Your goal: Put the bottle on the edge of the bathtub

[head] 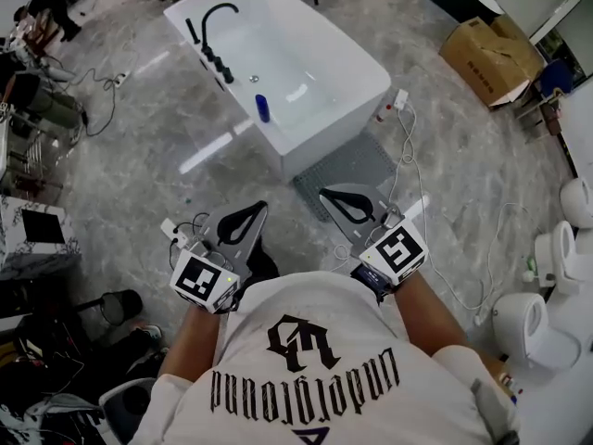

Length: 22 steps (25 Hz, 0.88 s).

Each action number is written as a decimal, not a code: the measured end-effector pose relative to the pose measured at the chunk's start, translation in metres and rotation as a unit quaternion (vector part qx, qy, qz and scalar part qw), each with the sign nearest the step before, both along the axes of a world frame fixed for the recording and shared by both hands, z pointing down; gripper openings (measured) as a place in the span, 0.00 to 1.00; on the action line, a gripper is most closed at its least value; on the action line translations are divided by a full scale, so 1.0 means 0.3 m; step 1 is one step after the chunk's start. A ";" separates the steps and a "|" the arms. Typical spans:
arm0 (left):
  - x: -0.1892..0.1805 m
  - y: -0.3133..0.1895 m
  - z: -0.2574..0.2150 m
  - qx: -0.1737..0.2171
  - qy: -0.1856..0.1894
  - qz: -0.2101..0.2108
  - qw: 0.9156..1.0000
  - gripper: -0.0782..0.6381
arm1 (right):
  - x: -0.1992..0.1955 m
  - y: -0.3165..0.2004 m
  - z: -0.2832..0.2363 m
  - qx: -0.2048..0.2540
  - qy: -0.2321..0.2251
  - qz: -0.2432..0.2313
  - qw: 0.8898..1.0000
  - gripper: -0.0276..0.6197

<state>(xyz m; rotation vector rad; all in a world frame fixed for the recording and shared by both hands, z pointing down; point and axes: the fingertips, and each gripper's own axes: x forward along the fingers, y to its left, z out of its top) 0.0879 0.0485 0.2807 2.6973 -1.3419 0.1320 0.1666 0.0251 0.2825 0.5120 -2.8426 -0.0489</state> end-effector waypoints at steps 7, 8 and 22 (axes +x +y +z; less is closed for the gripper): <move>0.194 0.269 0.017 -0.013 -0.004 -0.029 0.999 0.12 | 0.195 0.232 0.012 -0.010 -0.008 -0.019 1.000 0.05; 0.208 0.294 0.015 -0.014 -0.004 -0.032 0.999 0.12 | 0.213 0.260 0.009 -0.008 -0.010 -0.021 1.000 0.05; 0.199 0.499 -0.019 -0.011 -0.007 -0.034 0.999 0.12 | 0.248 0.472 -0.015 -0.014 -0.028 0.004 1.000 0.05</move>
